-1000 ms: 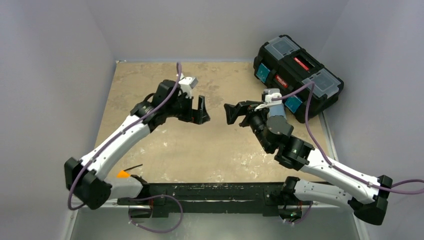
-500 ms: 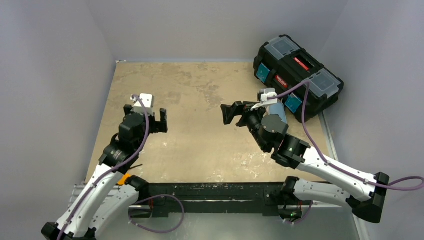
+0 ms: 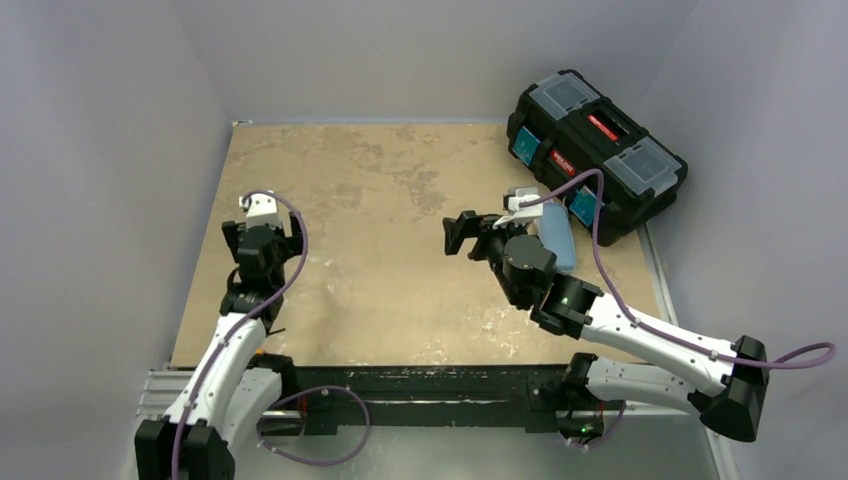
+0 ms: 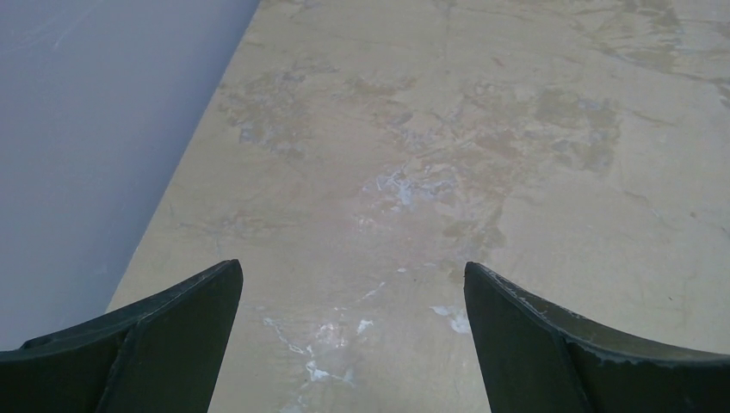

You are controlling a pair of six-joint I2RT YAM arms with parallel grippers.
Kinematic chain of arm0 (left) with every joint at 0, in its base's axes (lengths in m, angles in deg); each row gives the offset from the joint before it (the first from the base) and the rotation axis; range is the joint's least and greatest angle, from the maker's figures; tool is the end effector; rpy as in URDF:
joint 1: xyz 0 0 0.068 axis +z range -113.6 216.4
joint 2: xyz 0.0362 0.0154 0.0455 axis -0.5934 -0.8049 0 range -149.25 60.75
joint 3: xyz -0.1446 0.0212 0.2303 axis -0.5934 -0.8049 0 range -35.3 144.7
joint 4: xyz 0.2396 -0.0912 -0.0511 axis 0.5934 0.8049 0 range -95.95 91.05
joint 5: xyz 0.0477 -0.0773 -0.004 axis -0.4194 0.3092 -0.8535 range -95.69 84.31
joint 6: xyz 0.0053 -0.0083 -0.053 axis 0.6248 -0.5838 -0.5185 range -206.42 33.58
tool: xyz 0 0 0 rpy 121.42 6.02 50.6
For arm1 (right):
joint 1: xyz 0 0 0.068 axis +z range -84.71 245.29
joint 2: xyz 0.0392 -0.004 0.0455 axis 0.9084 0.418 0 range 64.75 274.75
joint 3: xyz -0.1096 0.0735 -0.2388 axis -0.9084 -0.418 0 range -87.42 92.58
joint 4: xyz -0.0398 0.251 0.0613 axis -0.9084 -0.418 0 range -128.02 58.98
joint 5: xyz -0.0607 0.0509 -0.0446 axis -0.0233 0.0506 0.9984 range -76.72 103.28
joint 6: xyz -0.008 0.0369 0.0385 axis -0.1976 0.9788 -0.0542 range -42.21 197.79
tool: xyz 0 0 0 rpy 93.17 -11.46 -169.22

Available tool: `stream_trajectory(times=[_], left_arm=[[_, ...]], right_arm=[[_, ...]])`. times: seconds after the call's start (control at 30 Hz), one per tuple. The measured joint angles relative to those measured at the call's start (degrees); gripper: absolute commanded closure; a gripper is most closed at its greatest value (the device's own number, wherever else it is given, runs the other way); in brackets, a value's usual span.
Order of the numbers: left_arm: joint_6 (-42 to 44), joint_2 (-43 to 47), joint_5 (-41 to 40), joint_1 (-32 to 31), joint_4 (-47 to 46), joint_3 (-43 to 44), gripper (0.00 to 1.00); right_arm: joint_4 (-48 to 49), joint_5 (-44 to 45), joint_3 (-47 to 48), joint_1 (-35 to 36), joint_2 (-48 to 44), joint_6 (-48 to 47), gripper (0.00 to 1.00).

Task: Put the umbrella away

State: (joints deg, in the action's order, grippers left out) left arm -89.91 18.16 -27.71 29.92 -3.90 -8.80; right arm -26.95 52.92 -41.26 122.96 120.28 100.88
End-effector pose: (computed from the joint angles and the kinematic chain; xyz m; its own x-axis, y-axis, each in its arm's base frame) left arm 0.1798 -0.0070 0.2486 -0.2935 -0.0233 -0.9557 -0.2678 0.9617 0.0588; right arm 0.1385 0.1763 0.3411 -0.1673 0.3003 -0.9391 -0.2666 0.9032 0.3364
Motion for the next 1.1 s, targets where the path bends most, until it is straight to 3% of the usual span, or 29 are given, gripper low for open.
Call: stream_trajectory(times=[0.23, 0.5, 0.7, 1.1], left_arm=[[0.0, -14.4, 0.6, 3.5, -13.0, -1.4, 0.00], [-0.5, -24.7, 2.5, 4.3, -28.1, -5.8, 0.00], [-0.7, -32.8, 5.2, 4.3, -47.2, -10.0, 0.00], [-0.3, -35.3, 7.3, 4.2, -50.9, -10.0, 0.00]], right_arm=[[2.0, 0.7, -1.7, 0.0, 0.8, 0.1, 0.01], [2.0, 6.3, -2.8, 0.0, 1.8, 4.1, 0.01], [2.0, 7.3, -3.2, 0.0, 1.6, 4.1, 0.01], [2.7, 7.5, -4.7, 0.0, 1.3, 4.1, 0.01]])
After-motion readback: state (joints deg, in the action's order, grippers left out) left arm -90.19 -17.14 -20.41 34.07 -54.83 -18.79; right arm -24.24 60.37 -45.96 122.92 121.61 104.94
